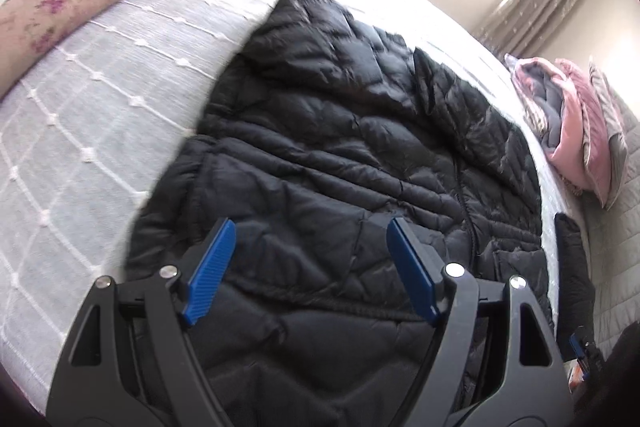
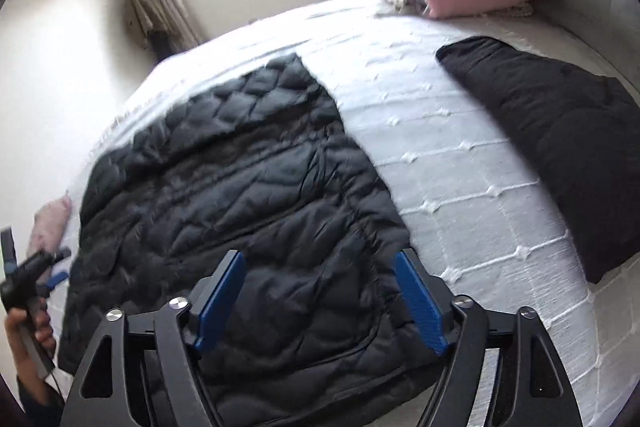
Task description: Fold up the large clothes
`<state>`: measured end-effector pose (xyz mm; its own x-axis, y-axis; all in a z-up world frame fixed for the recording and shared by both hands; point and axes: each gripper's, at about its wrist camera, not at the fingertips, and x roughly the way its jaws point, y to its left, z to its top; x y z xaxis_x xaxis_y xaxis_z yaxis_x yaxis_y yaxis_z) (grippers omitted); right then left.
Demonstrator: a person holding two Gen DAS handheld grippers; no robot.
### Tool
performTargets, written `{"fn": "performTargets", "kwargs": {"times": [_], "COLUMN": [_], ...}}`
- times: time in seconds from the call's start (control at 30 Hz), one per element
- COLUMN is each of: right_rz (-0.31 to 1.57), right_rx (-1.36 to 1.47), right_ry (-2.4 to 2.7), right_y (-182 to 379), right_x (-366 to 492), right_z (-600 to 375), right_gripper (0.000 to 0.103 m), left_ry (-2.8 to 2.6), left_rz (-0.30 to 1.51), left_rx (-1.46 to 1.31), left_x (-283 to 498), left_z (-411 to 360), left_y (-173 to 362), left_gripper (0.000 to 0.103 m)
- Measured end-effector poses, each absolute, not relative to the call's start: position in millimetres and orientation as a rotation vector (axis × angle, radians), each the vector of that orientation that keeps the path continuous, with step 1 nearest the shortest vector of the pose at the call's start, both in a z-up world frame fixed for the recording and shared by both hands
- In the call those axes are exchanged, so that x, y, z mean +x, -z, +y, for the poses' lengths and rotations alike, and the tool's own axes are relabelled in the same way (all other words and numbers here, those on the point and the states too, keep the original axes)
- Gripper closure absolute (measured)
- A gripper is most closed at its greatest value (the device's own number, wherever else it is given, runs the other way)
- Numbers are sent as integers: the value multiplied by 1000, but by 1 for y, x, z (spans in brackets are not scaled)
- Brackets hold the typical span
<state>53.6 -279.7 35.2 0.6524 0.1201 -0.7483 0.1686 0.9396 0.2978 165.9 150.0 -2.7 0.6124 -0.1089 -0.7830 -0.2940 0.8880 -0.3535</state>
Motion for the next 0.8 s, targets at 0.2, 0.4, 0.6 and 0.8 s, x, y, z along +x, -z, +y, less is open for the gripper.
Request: {"fn": "performTargets", "kwargs": {"times": [0.2,0.4,0.6,0.8], "right_rz": [887,985,1021,1045], "right_rx": [447,502,416,521], "right_ry": [58,57,149,72], "right_y": [-19,7,17,29], "right_x": [47,50,39,30], "right_z": [-309,-322,-330,-345], "right_gripper": [13,14,24,68], "left_ry": [-172,-208,-264,-185], "left_rz": [918,968,976,1013], "left_rx": [-512,-586,-691,-735], "left_x": [120,62,16,12], "left_z": [175,196,218,208], "left_y": [-1,23,42,57], "left_gripper": [25,25,25,25]}}
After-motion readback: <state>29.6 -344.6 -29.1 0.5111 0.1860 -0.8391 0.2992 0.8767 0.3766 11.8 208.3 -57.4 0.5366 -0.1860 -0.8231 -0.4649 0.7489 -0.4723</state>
